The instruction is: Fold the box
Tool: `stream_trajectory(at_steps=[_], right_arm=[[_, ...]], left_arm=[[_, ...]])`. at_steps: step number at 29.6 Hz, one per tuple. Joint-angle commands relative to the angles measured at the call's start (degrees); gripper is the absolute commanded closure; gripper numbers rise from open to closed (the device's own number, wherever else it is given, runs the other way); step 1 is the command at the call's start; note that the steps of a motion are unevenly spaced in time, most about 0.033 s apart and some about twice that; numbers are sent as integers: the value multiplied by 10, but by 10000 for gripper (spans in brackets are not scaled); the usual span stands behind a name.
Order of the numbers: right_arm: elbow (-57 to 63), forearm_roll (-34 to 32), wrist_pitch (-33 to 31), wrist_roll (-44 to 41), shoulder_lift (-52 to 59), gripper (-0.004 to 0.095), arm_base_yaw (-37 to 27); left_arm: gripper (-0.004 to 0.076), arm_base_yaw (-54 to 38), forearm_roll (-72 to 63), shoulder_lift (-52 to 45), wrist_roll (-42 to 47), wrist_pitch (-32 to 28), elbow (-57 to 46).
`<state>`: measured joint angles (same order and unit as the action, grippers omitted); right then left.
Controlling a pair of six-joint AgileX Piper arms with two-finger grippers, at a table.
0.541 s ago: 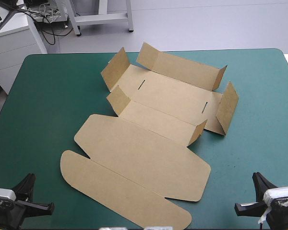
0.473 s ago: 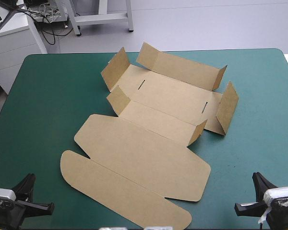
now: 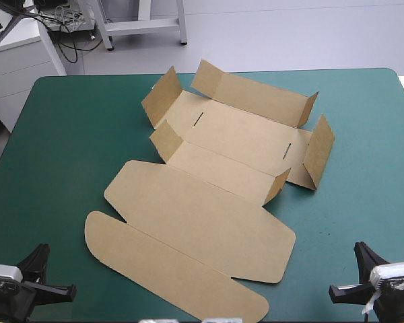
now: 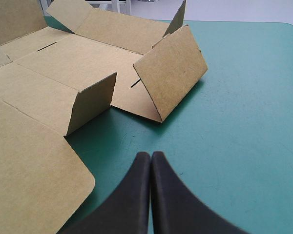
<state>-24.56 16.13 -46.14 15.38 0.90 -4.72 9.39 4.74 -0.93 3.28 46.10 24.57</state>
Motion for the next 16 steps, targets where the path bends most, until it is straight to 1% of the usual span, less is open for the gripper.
stream_trajectory(at_steps=[1,3,5,6,8,13,15,16], right_arm=[[-14,8,43,1,12,919,0],[-14,8,43,1,12,903,0],[-14,8,43,1,12,854,0],[-14,8,43,1,12,813,0],[-14,8,43,1,12,712,0],[-14,7,43,1,12,328,0],[-14,7,43,1,12,241,0],[-14,7,43,1,12,218,0]], left_arm=[[734,3,2,-7,4,-42,13],[734,3,2,-7,4,-42,13],[734,3,2,-7,4,-42,13],[734,3,2,-7,4,-42,13],[734,3,2,-7,4,-42,13],[734,3,2,-7,4,-42,13],[734,3,2,-7,4,-42,13],[734,3,2,-7,4,-42,13]])
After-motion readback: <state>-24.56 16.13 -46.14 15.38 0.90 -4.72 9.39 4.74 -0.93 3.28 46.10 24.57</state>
